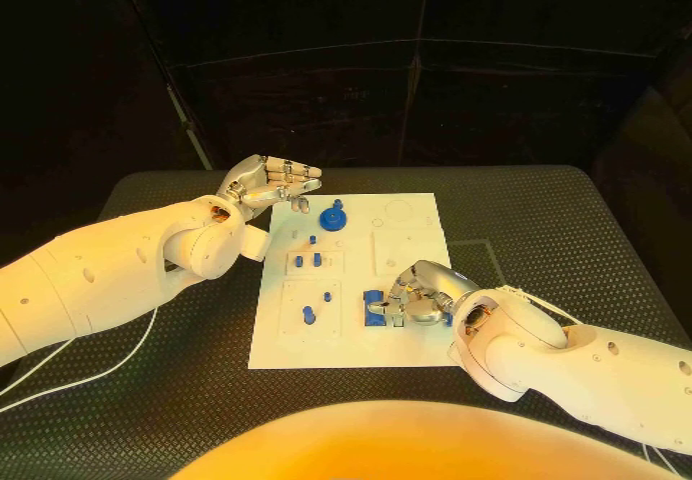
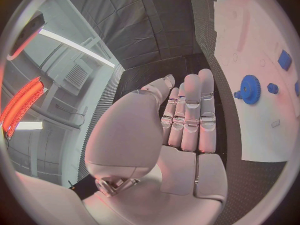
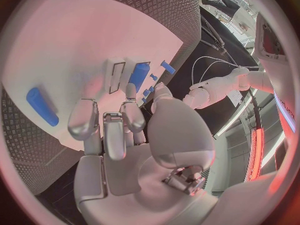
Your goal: Assemble the parts on the task board
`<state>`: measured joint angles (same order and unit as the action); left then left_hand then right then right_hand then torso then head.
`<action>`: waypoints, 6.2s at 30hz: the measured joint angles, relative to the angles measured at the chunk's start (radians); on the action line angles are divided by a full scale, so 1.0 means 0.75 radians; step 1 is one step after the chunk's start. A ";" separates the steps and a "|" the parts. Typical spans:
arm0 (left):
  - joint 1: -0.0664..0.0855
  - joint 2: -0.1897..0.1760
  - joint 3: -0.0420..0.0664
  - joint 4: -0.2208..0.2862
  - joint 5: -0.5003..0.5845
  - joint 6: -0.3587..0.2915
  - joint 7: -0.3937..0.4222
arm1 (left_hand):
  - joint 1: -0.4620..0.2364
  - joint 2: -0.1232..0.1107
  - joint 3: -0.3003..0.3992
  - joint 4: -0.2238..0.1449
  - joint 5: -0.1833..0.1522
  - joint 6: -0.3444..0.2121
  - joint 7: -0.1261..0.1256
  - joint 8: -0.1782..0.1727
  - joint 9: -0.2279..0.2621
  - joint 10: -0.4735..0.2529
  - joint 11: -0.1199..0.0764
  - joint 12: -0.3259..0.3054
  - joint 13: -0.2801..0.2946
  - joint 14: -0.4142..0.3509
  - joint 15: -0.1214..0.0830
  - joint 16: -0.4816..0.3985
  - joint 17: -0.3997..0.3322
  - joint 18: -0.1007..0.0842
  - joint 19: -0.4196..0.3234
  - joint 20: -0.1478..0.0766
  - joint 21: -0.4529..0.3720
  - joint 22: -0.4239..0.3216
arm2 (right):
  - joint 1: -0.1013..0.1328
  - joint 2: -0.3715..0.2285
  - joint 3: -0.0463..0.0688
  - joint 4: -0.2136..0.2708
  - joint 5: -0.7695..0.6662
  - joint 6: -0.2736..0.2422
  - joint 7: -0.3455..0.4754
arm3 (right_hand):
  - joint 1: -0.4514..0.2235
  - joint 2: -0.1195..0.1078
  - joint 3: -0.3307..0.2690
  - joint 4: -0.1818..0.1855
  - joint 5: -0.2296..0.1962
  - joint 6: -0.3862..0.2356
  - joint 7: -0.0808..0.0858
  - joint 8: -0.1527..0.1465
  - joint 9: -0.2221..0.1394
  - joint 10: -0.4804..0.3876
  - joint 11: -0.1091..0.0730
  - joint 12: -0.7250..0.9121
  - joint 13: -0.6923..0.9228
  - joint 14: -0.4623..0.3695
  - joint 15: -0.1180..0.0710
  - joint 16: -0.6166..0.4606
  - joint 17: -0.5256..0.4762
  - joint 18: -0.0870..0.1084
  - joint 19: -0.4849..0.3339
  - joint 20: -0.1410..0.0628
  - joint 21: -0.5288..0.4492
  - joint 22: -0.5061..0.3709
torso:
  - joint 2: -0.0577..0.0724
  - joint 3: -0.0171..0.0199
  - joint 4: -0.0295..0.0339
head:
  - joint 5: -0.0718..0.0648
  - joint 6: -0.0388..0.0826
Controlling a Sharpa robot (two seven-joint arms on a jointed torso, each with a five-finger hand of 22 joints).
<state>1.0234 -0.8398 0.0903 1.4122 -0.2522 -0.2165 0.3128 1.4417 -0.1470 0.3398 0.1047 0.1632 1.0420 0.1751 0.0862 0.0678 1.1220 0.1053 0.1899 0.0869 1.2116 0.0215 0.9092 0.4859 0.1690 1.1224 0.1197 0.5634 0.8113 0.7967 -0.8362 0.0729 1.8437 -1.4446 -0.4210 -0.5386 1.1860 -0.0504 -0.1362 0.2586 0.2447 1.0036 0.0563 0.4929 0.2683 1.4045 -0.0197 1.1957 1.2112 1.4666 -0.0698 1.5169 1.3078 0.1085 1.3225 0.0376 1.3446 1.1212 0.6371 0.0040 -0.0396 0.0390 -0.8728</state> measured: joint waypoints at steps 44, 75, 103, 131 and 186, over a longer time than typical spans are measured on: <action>0.000 -0.010 0.000 0.003 0.000 0.000 0.001 | 0.000 0.000 0.000 0.000 0.000 0.000 0.000 0.000 0.000 -0.005 -0.005 0.000 0.000 0.000 0.000 0.000 -0.001 0.000 0.000 0.000 0.000 -0.001 | 0.000 -0.281 0.036 0.005 -0.146 0.083 0.014 | 0.149 0.026 -0.079 0.024 0.131 0.007 0.023 -0.122 -0.013 -0.032 0.031 -0.093 -0.063 0.000 0.010 -0.013 0.000 0.000 -0.022 0.022 -0.017 -0.039 | 0.000 -0.0028 -0.0078 | -0.065 0.007; 0.000 -0.007 0.000 -0.005 0.000 0.012 -0.003 | 0.000 0.000 0.000 0.000 0.000 0.000 0.000 0.000 0.000 -0.005 -0.005 0.000 0.000 0.000 0.000 -0.005 -0.002 0.000 0.000 0.000 0.000 -0.002 | -0.014 -0.229 0.044 0.008 -0.324 0.274 -0.078 | 0.192 -0.007 -0.114 0.019 0.105 0.036 0.013 -0.104 0.021 -0.031 0.021 -0.108 -0.069 0.000 0.010 -0.021 -0.001 0.000 -0.027 0.017 -0.028 -0.050 | 0.000 -0.0018 -0.0075 | -0.056 0.000; -0.003 -0.006 0.000 -0.005 0.000 0.021 -0.010 | -0.005 0.005 0.000 0.000 0.000 0.000 0.000 0.000 0.000 -0.010 0.000 0.005 0.000 -0.005 0.005 -0.005 -0.004 0.000 -0.005 0.004 -0.005 -0.004 | -0.027 -0.229 0.036 0.071 -0.322 0.243 -0.122 | 0.403 -0.021 0.237 0.018 0.380 0.035 0.001 -0.153 0.050 -0.045 0.003 -0.145 -0.073 0.000 -0.014 -0.028 0.000 0.000 -0.018 -0.012 -0.033 -0.028 | -0.001 -0.0027 -0.0083 | -0.050 0.000; -0.004 -0.011 0.000 0.002 0.000 0.022 -0.011 | -0.005 0.005 -0.004 -0.004 0.000 0.000 0.000 0.000 0.000 -0.010 0.000 0.005 0.000 -0.010 0.000 -0.005 -0.004 0.000 -0.005 0.004 -0.006 -0.004 | -0.028 -0.102 0.035 0.059 -0.046 0.002 -0.100 | 0.232 -0.101 0.365 0.041 0.489 0.051 0.000 -0.158 0.106 -0.014 -0.005 -0.132 -0.046 0.000 -0.015 -0.018 0.000 0.000 -0.012 -0.007 -0.028 -0.008 | 0.001 -0.0035 -0.0061 | -0.039 0.000; -0.005 0.017 0.000 -0.053 0.069 0.042 0.005 | -0.021 0.012 -0.026 0.008 -0.005 -0.013 -0.002 0.012 0.000 -0.034 0.014 0.025 -0.014 -0.251 0.050 -0.338 -0.163 0.000 -0.247 0.050 -0.252 -0.156 | 0.076 -0.126 0.064 -0.193 0.628 -0.091 0.621 | 0.318 0.002 0.138 -0.034 0.084 -0.141 0.104 -0.314 0.076 -0.431 0.096 -0.766 -0.546 -0.165 0.067 -0.650 -0.665 0.084 -0.429 0.068 -0.556 -0.706 | -0.031 -0.0073 -0.0197 | -0.039 0.020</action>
<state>1.0199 -0.8267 0.0902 1.3726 -0.2004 -0.1853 0.3167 1.4262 -0.1383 0.3204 0.1108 0.1595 1.0324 0.1734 0.0955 0.0678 1.0968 0.1162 0.2085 0.0762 1.0231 0.0592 0.6558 0.3638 0.1691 0.9372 0.1572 0.3740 0.6944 0.8537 -0.9305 0.1212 1.6990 -0.9733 -0.4894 -0.0728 1.4243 -0.0490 -0.0325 0.2327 0.3080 0.8980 0.1346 0.2577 0.3253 1.0812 0.0523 0.6214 0.8018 1.3428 -0.0195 1.0292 0.8089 0.1715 1.0009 0.0883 0.9278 0.5920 0.6137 -0.0014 -0.0544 0.0101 -0.8575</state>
